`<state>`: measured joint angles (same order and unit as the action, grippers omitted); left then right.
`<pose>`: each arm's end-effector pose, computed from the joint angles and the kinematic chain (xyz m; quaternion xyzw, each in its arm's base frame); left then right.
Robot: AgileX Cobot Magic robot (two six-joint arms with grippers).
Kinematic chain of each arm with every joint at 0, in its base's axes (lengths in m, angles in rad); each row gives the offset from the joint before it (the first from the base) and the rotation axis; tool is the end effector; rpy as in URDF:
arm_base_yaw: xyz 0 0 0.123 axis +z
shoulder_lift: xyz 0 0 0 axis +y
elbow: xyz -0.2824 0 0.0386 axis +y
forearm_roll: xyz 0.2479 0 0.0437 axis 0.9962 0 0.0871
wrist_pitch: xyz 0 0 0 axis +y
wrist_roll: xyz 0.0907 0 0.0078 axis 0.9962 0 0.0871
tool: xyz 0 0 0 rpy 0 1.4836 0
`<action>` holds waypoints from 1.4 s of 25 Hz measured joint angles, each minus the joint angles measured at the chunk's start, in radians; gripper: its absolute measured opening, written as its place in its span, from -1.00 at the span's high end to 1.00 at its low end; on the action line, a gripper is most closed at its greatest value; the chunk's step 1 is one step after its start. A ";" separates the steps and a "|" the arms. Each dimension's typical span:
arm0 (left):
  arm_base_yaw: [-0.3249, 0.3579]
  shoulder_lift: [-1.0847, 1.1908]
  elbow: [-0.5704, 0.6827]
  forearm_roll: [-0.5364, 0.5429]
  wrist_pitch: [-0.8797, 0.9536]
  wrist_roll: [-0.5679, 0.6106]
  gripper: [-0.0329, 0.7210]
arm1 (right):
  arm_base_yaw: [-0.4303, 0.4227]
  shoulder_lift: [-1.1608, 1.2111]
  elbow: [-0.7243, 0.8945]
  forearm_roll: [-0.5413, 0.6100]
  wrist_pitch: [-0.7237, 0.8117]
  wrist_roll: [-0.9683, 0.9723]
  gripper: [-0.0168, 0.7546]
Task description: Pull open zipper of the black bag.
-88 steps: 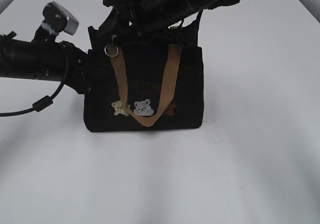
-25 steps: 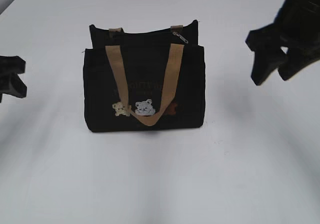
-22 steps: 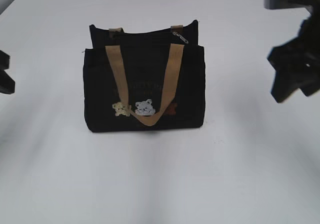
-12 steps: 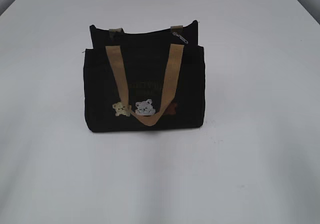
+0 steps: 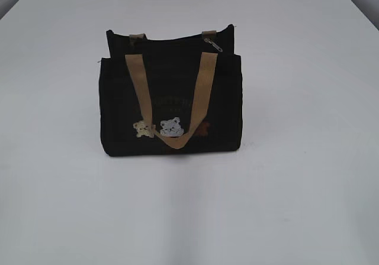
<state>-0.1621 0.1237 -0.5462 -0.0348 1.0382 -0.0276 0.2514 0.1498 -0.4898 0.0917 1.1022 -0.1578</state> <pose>0.0106 -0.0045 0.2917 0.0581 0.8652 -0.0645 0.4939 0.0141 0.0113 0.2705 -0.1820 0.8818 0.0660 0.4300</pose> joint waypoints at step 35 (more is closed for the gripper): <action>0.128 -0.133 0.018 0.003 0.022 0.028 0.12 | -0.244 -0.157 0.004 -0.001 -0.003 0.011 -0.17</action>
<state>-0.0337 -0.0097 -0.5278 -0.0318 1.0606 0.0000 0.0075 -0.0073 -0.4856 0.0904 1.0991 -0.1463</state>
